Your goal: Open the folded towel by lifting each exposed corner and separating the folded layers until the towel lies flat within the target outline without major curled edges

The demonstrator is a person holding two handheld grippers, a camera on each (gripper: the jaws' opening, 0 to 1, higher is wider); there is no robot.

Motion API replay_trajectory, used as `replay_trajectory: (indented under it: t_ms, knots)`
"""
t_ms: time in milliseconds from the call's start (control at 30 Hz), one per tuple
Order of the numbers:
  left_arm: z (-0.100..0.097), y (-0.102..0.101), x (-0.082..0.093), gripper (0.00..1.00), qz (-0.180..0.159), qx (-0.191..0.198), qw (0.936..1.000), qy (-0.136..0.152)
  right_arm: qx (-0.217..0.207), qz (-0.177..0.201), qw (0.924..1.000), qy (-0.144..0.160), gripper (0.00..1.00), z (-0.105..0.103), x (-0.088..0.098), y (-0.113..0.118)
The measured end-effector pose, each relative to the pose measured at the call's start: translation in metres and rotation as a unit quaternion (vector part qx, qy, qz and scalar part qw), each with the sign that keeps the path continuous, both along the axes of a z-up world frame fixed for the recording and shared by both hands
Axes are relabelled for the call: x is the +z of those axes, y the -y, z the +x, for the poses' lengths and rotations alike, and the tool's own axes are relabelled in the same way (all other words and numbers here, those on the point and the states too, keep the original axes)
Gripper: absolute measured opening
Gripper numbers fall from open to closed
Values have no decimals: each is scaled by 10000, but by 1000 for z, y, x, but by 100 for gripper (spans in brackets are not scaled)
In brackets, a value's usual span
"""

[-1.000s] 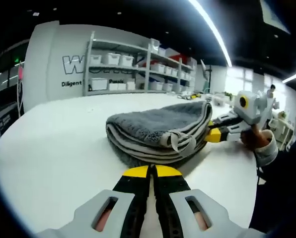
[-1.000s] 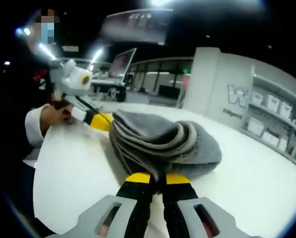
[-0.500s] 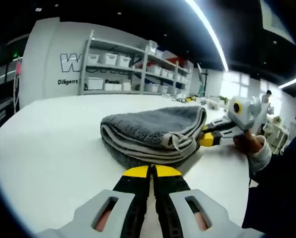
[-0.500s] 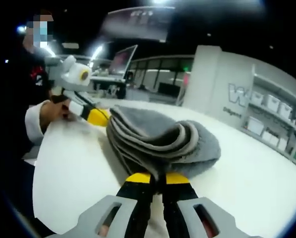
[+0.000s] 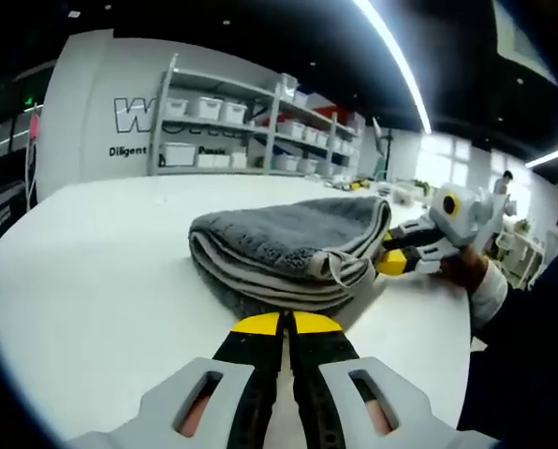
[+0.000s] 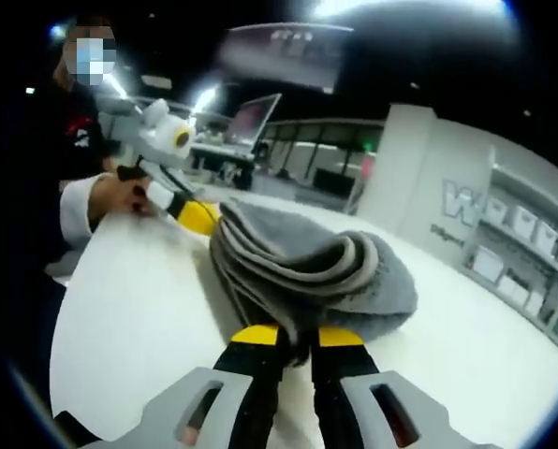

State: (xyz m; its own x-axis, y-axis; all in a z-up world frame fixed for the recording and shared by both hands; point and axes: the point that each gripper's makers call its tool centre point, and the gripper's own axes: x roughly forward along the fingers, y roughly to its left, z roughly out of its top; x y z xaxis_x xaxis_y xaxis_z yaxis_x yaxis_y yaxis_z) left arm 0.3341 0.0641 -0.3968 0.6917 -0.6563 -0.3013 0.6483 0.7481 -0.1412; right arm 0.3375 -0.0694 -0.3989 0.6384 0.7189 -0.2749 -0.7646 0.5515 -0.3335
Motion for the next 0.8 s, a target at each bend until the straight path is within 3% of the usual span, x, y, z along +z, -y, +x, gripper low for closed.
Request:
replay_trajectory:
  t_ms: [267,400,567,800]
  knots:
    - [1,0,-3,2,59,9,10000,-12,195,-269,9987,395,28,-1,9,10]
    - [3,-1,-3,2,73,7,10000,-1,142,-214,9988,414,28,2,12,17]
    - [4,-1,-2,2,113,15,9999,40,215,-650,9923,1028,37,3,18,20]
    - [5,-2,-3,2,107,14,9999,34,315,-504,9917,1144,41,1,31,31]
